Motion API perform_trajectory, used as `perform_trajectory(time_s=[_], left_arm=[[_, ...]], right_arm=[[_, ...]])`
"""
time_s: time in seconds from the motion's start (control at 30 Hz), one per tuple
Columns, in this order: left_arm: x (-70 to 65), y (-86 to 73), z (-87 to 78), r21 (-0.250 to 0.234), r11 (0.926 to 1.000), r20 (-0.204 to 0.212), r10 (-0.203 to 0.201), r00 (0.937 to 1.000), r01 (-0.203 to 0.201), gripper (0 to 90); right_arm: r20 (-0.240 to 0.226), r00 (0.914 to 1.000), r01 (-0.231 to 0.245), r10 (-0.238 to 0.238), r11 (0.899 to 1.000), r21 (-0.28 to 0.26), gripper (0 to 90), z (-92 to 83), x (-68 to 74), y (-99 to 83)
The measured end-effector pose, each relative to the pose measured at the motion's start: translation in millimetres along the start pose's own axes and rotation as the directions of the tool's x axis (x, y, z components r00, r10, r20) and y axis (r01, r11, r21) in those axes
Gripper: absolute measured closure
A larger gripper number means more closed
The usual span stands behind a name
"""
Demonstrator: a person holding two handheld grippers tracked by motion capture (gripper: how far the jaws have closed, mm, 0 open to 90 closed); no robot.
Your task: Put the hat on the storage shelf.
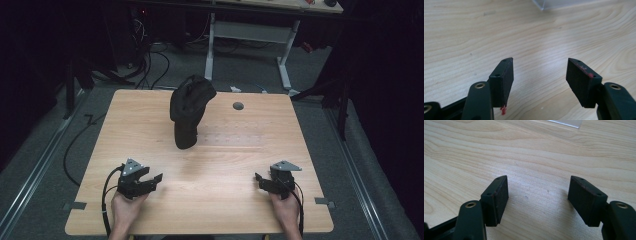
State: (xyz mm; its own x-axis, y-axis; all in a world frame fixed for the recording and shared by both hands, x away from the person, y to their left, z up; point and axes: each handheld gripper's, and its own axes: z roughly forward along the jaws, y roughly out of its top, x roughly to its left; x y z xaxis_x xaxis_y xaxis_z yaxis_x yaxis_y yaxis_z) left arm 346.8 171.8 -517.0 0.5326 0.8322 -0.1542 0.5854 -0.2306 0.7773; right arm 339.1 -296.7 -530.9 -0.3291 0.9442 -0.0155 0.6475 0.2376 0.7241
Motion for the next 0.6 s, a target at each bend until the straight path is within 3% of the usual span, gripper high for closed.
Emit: perform_trajectory(time_s=[0.1,0.2,0.27,0.6], left_arm=[[-3.2,-7.0,9.9,0.029,0.9986,-0.066,0.046,0.9968,-0.044,39.3],[-4.7,-10.1,14.1,0.038,0.9972,-0.097,0.067,0.9930,-0.064,39.3],[-6.8,-11.8,17.5,0.055,0.9950,-0.131,0.090,0.9873,-0.084,37.8],[-5.1,-11.2,18.5,0.061,0.9959,-0.125,0.073,0.9894,-0.066,32.7]], right_arm=[[0.000,1.0000,0.000,0.000,1.000,0.000,32.9,0.0,0.0,0.0],[0.000,1.0000,0.000,0.000,1.000,0.000,32.8,0.0,0.0,0.0],[0.000,1.0000,0.000,0.000,1.000,0.000,32.9,0.0,0.0,-0.1],[0.000,1.0000,0.000,0.000,1.000,0.000,32.8,0.0,0.0,-0.1]])
